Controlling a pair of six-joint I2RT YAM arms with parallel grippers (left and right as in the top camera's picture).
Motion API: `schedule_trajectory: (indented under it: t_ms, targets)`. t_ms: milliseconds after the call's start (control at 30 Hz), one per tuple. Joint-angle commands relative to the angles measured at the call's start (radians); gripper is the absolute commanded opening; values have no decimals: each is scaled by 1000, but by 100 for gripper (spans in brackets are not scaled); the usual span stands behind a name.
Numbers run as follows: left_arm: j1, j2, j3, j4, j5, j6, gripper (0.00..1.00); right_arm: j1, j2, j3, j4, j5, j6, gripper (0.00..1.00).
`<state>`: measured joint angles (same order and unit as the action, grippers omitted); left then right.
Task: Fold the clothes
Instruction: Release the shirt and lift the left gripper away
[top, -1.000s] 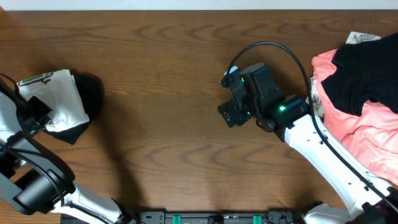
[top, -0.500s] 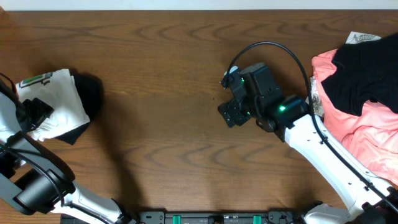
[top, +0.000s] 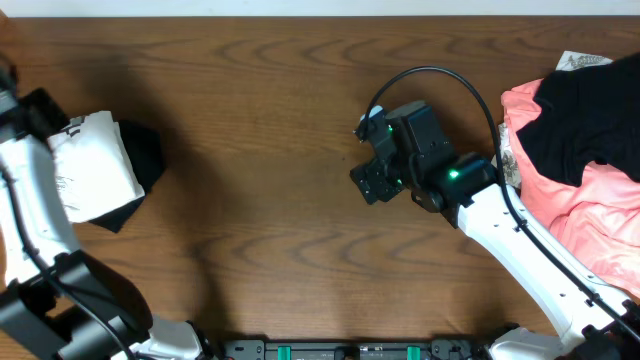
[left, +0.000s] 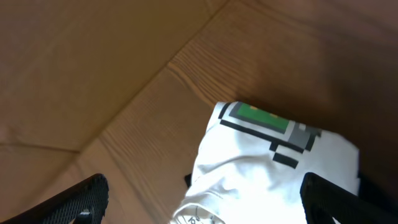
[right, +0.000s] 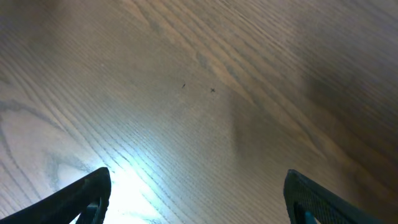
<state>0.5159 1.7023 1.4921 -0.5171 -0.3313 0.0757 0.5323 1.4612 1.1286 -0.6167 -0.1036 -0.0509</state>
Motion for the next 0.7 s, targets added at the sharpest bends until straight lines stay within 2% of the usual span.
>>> schedule_trajectory:
  t_ms: [0, 267, 667]
  targets:
    - [-43, 64, 2, 16, -199, 137, 98, -4, -2, 2, -6, -3, 38, 86]
    - [-58, 215, 2, 29, -295, 187, 98, -4, -2, 2, -13, -5, 39, 86]
    - [-60, 404, 2, 2, -285, 174, 98, -4, -2, 2, -14, -5, 38, 87]
